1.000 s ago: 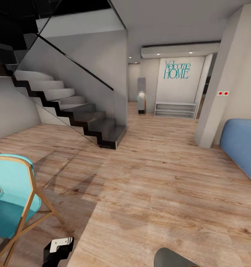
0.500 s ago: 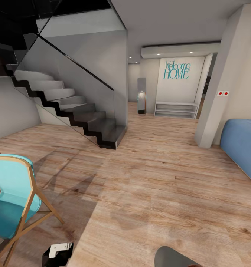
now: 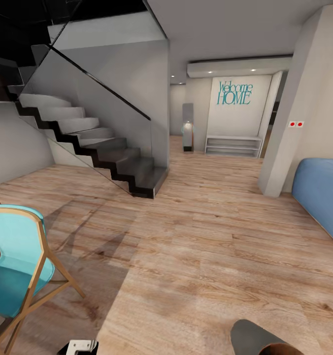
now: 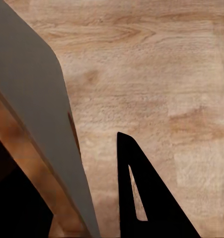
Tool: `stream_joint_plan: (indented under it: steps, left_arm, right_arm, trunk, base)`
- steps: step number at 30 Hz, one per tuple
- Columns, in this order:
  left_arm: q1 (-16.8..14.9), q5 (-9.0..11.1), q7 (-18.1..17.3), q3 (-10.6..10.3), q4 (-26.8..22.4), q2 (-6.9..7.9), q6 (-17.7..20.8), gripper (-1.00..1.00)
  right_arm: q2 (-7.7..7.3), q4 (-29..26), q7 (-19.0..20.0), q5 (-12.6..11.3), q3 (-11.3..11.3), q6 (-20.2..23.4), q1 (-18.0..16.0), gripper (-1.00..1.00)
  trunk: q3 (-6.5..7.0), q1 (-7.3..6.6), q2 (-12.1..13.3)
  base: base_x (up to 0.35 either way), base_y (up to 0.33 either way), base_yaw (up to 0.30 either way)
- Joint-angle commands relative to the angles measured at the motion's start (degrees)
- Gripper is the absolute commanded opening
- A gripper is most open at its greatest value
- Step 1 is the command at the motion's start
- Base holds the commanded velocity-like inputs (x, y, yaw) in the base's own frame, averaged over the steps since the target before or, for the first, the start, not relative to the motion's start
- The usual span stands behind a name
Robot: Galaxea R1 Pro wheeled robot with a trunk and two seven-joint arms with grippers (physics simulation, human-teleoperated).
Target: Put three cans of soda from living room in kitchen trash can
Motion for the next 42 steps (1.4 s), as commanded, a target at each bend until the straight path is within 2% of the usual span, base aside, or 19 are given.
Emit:
stream_joint_plan:
  steps: [1,2,7,10,14,19,21,25,26,29,30,33,35,42]
  left_arm:
    - [-0.01,0.09,-0.27,-0.19,0.08,0.0,-0.17,1.0]
    - [0.03,0.09,-0.27,-0.56,0.09,-0.01,-0.18,1.0]
    - [0.09,0.04,-0.27,-1.38,0.1,-0.02,-0.12,1.0]
    - [0.08,0.08,-0.27,-2.58,0.1,-0.03,-0.11,1.0]
    - [0.12,0.04,-0.94,-3.18,0.32,-0.03,-0.05,1.0]
    - [0.08,0.06,-5.55,-5.08,2.38,-0.08,0.23,1.0]
    - [0.06,0.08,-10.1,-6.56,4.48,-0.1,0.71,1.0]
    - [0.06,0.14,-11.76,-7.1,5.33,-0.13,0.89,1.0]
    - [0.06,0.16,-12.03,-7.22,5.48,-0.17,0.92,1.0]
    - [0.07,0.18,-12.22,-7.32,5.59,-0.19,0.89,1.0]
    - [0.06,0.18,-12.24,-7.33,5.6,-0.19,0.89,1.0]
    - [0.1,0.18,-12.28,-7.36,5.62,-0.2,0.88,1.0]
    - [0.08,0.18,-12.3,-7.37,5.63,-0.2,0.87,1.0]
    - [0.09,0.24,-12.27,-7.37,5.64,-0.2,0.79,1.0]
  right_arm:
    - [-0.82,1.09,0.87,-0.59,-0.08,-0.09,-0.93,-1.0]
    - [-2.21,3.05,0.86,-0.61,-0.2,-0.09,-2.6,-1.0]
    - [-3.98,5.55,0.84,-0.65,-0.24,-0.14,-5.16,-1.0]
    - [-4.44,6.13,0.83,-0.63,0.1,-0.15,-5.92,-1.0]
    - [-4.6,6.65,0.86,-0.52,0.24,-0.16,-6.19,-1.0]
    - [-4.66,7.22,0.9,-0.21,0.38,-0.17,-6.27,-1.0]
    - [-4.55,7.77,0.91,0.12,0.56,-0.18,-6.3,-1.0]
    - [-4.44,8.62,0.92,0.37,1.15,-1.15,-6.31,-1.0]
    - [-4.4,10.25,0.92,0.47,1.51,-4.8,-6.31,-1.0]
    - [-4.45,18.26,0.89,0.66,1.9,-21.21,-6.31,-1.0]
    - [-4.46,19.71,0.88,0.7,1.94,-23.45,-6.31,-1.0]
    - [-4.55,23.07,0.82,0.79,1.98,-28.65,-6.31,-1.0]
    - [-4.61,24.21,0.78,0.78,1.98,-30.41,-6.31,-1.0]
    - [-4.53,25.39,0.79,0.79,1.97,-32.08,-6.31,-1.0]
  trunk:
    - [-0.03,0.0,-0.03]
    - [-0.03,0.0,-0.03]
    - [-0.03,0.0,-0.03]
    - [-0.03,0.0,-0.03]
    - [-0.03,0.0,-0.03]
    - [-0.03,0.0,-0.03]
    - [-0.03,0.0,-0.03]
    - [-0.03,0.0,-0.03]
    - [-0.03,0.0,-0.03]
    - [-0.03,0.0,-0.03]
    - [-0.03,0.0,-0.03]
    - [-0.03,0.0,-0.03]
    - [-0.03,0.0,-0.03]
    - [-0.03,0.0,-0.03]
  base:
    - [0.0,0.0,0.0]
    - [0.0,0.0,0.0]
    - [0.0,0.0,0.0]
    - [0.0,0.0,0.0]
    - [0.0,0.0,0.0]
    - [0.0,0.0,0.0]
    - [0.0,0.0,0.0]
    - [0.0,0.0,0.0]
    - [0.0,0.0,0.0]
    - [0.0,0.0,0.0]
    - [0.0,0.0,0.0]
    - [0.0,0.0,0.0]
    - [0.0,0.0,0.0]
    - [0.0,0.0,0.0]
